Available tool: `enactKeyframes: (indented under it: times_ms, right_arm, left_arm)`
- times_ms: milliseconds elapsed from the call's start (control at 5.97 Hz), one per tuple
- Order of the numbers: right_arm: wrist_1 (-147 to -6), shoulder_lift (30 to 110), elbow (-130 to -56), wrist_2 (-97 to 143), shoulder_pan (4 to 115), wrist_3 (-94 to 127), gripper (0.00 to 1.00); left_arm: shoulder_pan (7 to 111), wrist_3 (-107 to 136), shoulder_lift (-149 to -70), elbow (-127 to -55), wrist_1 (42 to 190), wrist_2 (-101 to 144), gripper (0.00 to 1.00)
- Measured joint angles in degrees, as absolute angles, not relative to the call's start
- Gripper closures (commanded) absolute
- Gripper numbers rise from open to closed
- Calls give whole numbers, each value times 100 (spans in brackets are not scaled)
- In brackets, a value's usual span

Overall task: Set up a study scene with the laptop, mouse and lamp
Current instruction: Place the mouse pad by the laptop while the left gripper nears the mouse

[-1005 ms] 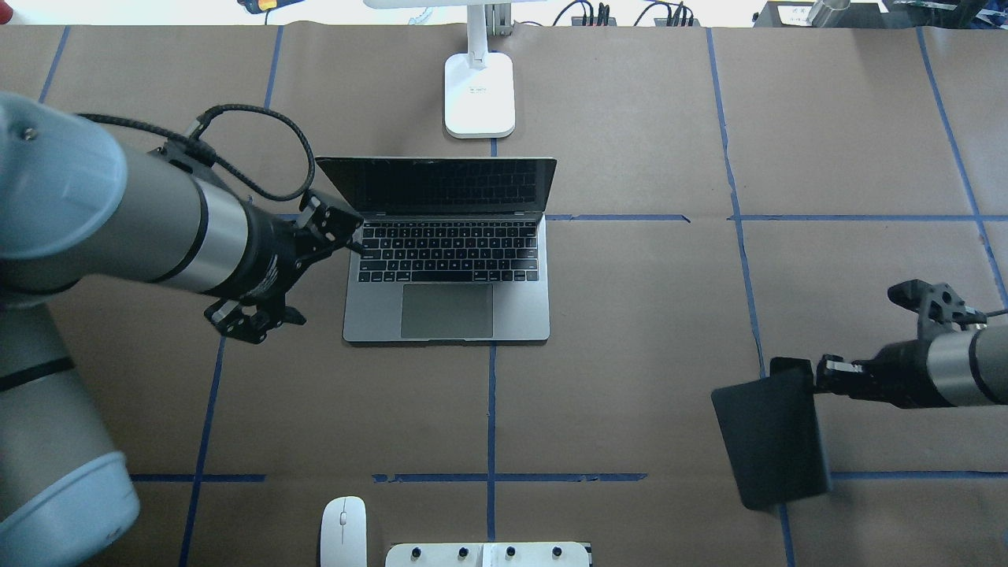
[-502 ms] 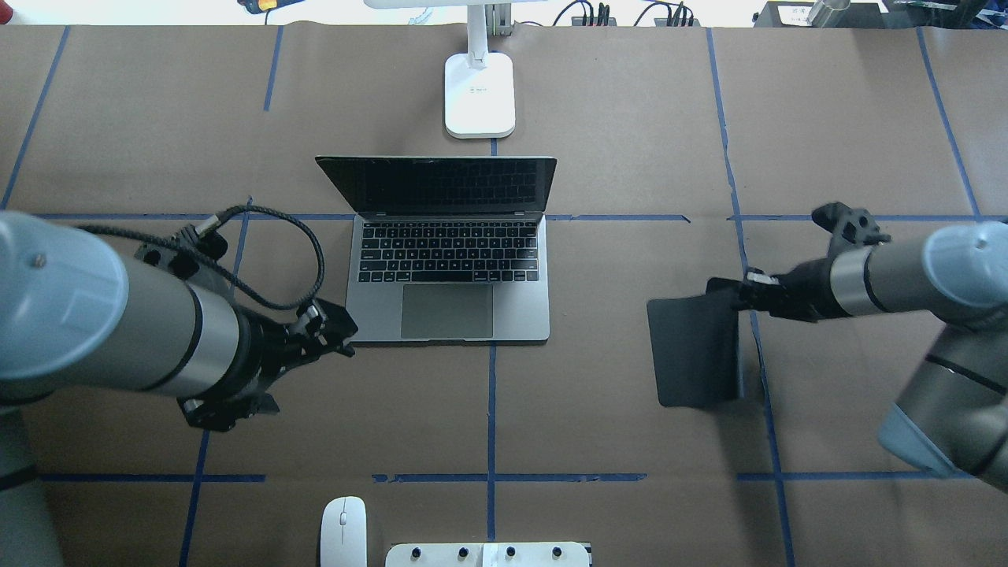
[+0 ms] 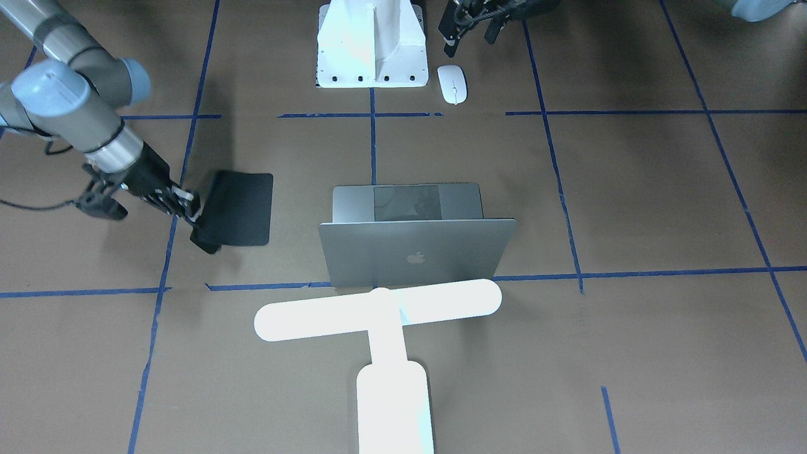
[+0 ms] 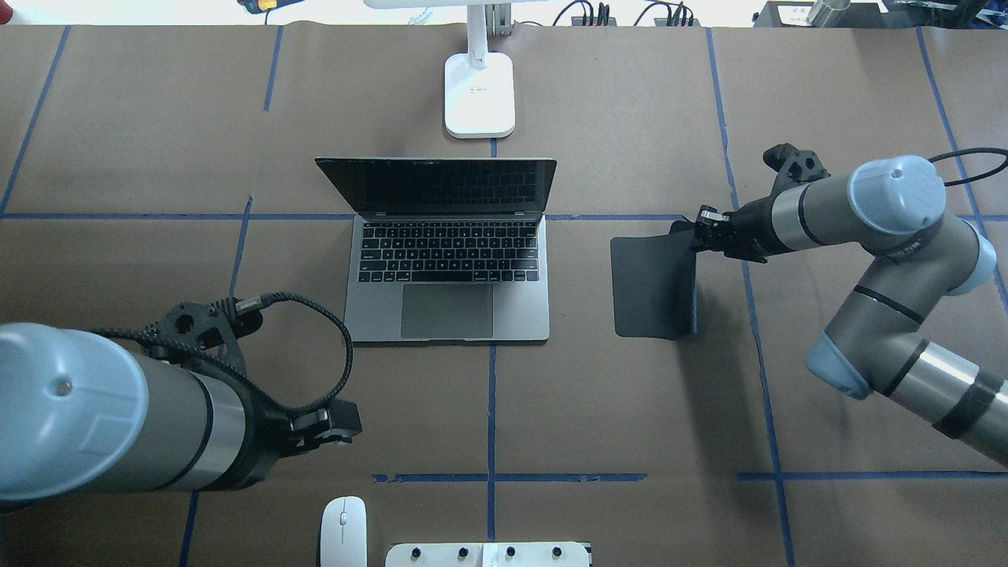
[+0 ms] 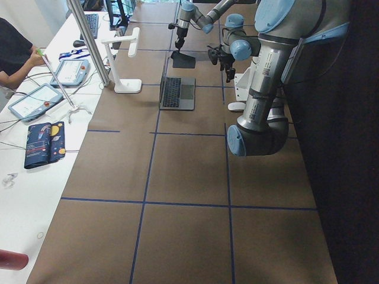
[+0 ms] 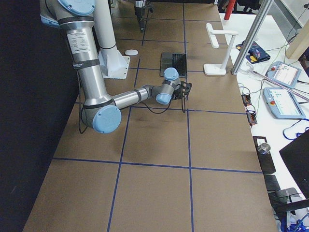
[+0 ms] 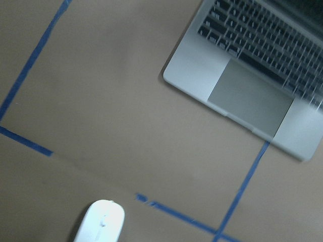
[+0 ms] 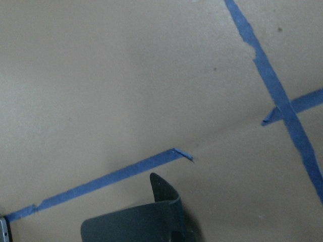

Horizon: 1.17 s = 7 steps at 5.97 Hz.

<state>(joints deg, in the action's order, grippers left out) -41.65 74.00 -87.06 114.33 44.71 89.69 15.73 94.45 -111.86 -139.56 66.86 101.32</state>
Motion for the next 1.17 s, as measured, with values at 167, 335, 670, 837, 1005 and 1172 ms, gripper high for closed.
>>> enactKeyframes:
  times_ms: [167, 335, 670, 837, 1005, 1172]
  right_arm:
    - [-4166, 7203, -8540, 11434, 4513, 8966, 99]
    - [-4166, 7085, -8448, 11432, 4528, 8962, 23]
    - [-4185, 7023, -8421, 11429, 4522, 8976, 0]
    - [-4193, 7033, -8474, 11432, 4525, 8986, 0]
    - [-4191, 7065, -8541, 11434, 4537, 8990, 0]
    - [-4186, 7139, -8648, 11432, 4547, 8991, 0]
  left_arm:
    - [1341, 9262, -11120, -13944, 6596, 10059, 0]
    - [1155, 9214, -11082, -13921, 6567, 9914, 0]
    - [588, 9105, -11034, -13818, 6554, 9178, 3]
    - [407, 8818, -11020, -13734, 6550, 9006, 2]
    - [334, 8357, -11024, -13639, 6575, 8965, 2]
    - [338, 7814, -11042, -13443, 6686, 8952, 0]
